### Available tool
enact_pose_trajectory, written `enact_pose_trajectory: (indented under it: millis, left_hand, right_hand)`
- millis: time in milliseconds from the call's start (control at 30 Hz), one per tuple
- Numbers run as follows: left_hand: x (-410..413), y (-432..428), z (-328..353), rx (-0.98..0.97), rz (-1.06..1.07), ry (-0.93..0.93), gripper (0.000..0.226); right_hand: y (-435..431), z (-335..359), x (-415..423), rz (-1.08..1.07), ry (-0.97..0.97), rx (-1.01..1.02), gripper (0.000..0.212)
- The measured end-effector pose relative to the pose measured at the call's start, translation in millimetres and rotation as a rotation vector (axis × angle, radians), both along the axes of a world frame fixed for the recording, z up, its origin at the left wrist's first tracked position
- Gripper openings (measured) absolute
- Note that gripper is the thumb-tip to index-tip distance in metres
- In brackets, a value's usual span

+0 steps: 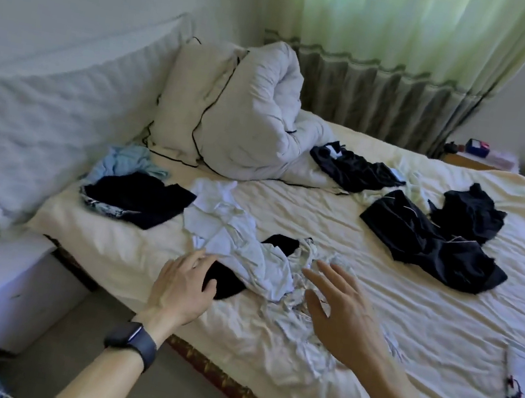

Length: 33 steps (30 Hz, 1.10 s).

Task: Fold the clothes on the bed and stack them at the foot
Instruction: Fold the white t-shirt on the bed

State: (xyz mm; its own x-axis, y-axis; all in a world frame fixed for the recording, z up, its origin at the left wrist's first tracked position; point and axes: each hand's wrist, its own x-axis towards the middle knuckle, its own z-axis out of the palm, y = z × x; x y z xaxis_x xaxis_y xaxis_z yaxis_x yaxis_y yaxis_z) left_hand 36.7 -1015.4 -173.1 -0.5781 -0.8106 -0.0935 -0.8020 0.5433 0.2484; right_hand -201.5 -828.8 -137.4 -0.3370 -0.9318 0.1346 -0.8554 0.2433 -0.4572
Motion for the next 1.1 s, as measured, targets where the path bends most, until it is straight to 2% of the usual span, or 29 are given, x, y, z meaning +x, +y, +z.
enact_pose_trajectory:
  millis: [300, 567, 833, 1100]
  left_hand:
    - [18, -82, 17, -0.046, 0.023, -0.010, 0.053]
    - [1, -168, -6, 0.008, 0.048, -0.078, 0.054]
    - [-10, -219, -62, 0.117, 0.079, -0.182, 0.049]
    - [-14, -277, -150, 0.291, 0.010, -0.298, 0.051]
  right_hand:
    - [-85, -2, 14, 0.022, -0.043, -0.007, 0.039]
    - [-177, -38, -10, 0.000, -0.162, 0.040, 0.039]
    - [-235, -70, -28, 0.018, -0.205, 0.190, 0.036]
    - [-299, -135, -34, -0.027, -0.116, 0.405, 0.033]
